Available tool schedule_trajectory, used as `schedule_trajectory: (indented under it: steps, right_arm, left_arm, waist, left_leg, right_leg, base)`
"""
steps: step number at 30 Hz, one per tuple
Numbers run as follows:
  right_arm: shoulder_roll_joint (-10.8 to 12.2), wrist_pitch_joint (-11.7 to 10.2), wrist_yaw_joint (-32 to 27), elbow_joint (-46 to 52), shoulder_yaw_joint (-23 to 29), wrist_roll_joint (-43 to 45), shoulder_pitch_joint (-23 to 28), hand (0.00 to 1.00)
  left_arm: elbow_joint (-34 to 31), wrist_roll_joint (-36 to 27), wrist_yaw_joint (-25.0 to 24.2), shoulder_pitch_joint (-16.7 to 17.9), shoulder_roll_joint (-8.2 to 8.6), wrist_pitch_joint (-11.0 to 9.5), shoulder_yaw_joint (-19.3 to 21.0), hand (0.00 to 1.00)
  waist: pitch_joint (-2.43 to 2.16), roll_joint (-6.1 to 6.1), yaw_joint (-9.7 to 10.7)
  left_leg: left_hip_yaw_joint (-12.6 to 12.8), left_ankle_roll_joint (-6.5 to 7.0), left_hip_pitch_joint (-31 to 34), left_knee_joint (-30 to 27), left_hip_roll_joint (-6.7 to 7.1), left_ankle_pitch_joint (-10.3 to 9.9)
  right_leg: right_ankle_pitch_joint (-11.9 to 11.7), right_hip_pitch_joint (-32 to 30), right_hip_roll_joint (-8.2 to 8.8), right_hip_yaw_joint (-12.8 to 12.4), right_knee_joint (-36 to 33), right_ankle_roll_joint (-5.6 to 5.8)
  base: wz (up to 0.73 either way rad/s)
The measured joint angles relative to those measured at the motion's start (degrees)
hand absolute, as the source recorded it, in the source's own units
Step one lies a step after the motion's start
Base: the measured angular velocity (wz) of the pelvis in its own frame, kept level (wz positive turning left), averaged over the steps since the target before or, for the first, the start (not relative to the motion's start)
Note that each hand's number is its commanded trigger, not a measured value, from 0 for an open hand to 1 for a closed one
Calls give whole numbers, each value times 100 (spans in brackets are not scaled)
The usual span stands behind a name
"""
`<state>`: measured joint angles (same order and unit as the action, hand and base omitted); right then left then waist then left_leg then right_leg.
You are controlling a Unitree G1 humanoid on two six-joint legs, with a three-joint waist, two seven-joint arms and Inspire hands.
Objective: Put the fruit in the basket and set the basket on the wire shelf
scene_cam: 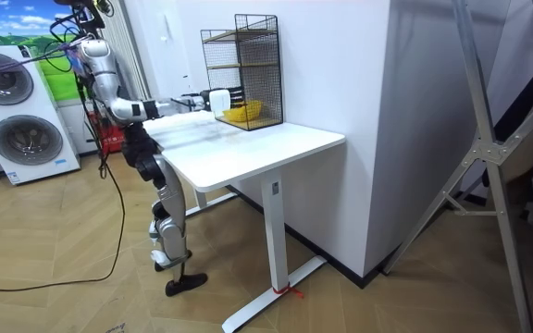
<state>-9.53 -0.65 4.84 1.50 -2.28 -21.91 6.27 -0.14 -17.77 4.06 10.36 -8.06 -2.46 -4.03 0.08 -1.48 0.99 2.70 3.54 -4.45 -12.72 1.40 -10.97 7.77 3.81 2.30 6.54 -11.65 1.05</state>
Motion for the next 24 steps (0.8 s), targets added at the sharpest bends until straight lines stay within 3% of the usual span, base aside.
schedule_trajectory:
  steps: [3,7,13,16,20,22,24]
  right_arm:
    - [6,-201,35,210,72,23,360,0]
    - [15,-290,16,412,233,51,710,0]
    - [74,-814,-212,947,554,418,1265,0]
    - [76,-997,-427,1053,687,591,1472,0]
    - [78,-1252,-1119,1148,1068,742,1526,0]
    - [78,-1334,-1542,1246,1352,927,1526,0]
    - [64,-1574,-2102,1273,1752,1176,1523,0]
  left_arm:
    - [-190,-7,-41,294,-3,-46,148,0]
    - [-498,-72,-84,571,5,-194,308,0]
    - [-774,-54,-55,996,117,-878,629,0]
    - [-834,-14,46,1093,156,-965,753,0]
    - [-1279,58,875,1198,220,-1236,1208,0]
    - [-1478,232,1297,1198,223,-1447,1595,0]
    - [-1659,508,1879,1226,221,-1673,2174,0]
  waist:
    - [0,-8,12]
    - [-9,-31,13]
    - [-15,33,-62]
    - [-9,47,-163]
    - [-17,84,-290]
    - [-8,99,-316]
    - [-5,132,-343]
  left_leg:
    - [-11,-2,5,0,-1,1]
    - [-33,-4,33,-1,3,-3]
    - [-43,-9,97,2,10,-2]
    - [-57,-9,104,-2,13,-2]
    - [-130,-15,162,0,24,-5]
    - [-187,-24,173,9,32,7]
    - [-227,-32,181,10,38,26]
  right_leg:
    - [-2,15,-6,1,10,-2]
    - [10,-1,-6,1,6,12]
    - [3,-69,-11,-8,3,3]
    - [3,-70,-11,-3,-8,2]
    - [9,-95,-3,63,0,8]
    - [2,-87,7,130,11,-2]
    - [1,-71,7,160,26,-4]
  base:
    - [2]
    - [0]
    - [-1]
    - [0]
    - [6]
    - [19]
    - [8]
